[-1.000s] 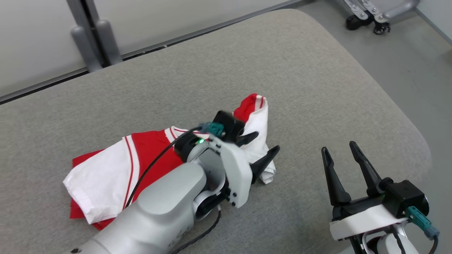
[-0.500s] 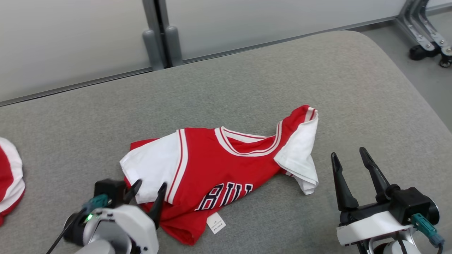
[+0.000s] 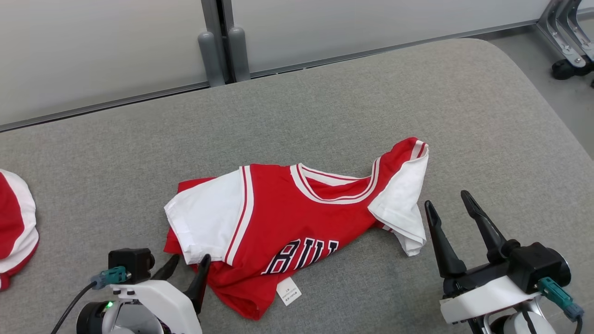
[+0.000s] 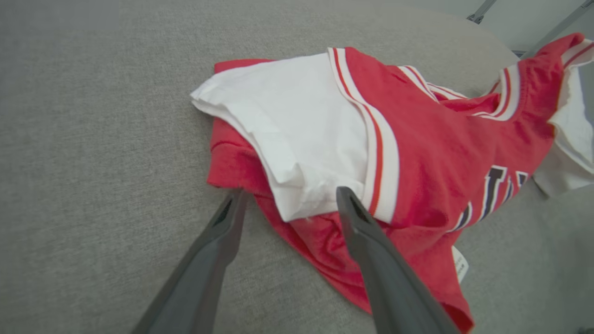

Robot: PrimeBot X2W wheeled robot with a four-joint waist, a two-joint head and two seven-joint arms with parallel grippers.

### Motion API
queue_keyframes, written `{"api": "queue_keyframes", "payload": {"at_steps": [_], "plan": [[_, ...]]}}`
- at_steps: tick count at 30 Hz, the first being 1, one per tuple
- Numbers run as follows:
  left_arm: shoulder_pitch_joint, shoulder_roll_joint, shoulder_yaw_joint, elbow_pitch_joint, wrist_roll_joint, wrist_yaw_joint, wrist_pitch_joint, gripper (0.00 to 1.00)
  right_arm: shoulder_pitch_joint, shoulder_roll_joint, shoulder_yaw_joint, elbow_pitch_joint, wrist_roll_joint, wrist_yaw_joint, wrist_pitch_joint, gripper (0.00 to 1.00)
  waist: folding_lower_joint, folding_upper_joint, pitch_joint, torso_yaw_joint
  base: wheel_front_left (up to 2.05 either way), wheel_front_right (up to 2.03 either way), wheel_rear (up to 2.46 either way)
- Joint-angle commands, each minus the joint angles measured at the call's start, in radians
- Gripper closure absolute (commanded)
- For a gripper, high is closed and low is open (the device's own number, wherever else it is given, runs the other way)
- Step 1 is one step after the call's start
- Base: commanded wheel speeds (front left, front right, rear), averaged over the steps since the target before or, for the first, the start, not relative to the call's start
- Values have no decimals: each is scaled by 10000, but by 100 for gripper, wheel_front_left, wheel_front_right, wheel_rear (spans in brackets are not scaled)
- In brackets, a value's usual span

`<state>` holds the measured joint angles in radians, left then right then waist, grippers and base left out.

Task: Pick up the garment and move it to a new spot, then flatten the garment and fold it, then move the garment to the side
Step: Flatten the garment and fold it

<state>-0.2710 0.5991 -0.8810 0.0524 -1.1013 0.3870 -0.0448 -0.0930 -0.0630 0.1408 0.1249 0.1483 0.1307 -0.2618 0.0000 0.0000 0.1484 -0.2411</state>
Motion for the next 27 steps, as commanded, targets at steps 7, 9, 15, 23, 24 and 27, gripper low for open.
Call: {"api": "queue_keyframes", "payload": {"at_steps": [7,9,15,23,24,27], "plan": [[83,-12,-48,44,-153,-426,23,100,72,-68,-118,9,26,1,-49,0,0,0,12,-162,0,0,0],[48,0,-7,-32,-182,-516,-22,100,70,-67,-112,39,27,1,-49,0,0,0,-3,-201,0,0,0],[-406,189,412,-619,-133,-597,-280,100,-72,-32,-87,29,56,1,-49,0,0,0,61,-367,0,0,0],[-3186,514,713,-592,662,-796,796,100,-403,34,53,-55,124,1,-49,0,0,0,731,-846,0,0,0],[-3639,436,769,-329,731,-872,935,100,-489,47,80,-57,152,1,-49,0,0,0,880,-959,0,0,0],[-4970,149,789,769,1080,-1123,1205,100,-677,67,156,-34,226,1,-49,0,0,0,1301,-1365,0,0,0]]}}
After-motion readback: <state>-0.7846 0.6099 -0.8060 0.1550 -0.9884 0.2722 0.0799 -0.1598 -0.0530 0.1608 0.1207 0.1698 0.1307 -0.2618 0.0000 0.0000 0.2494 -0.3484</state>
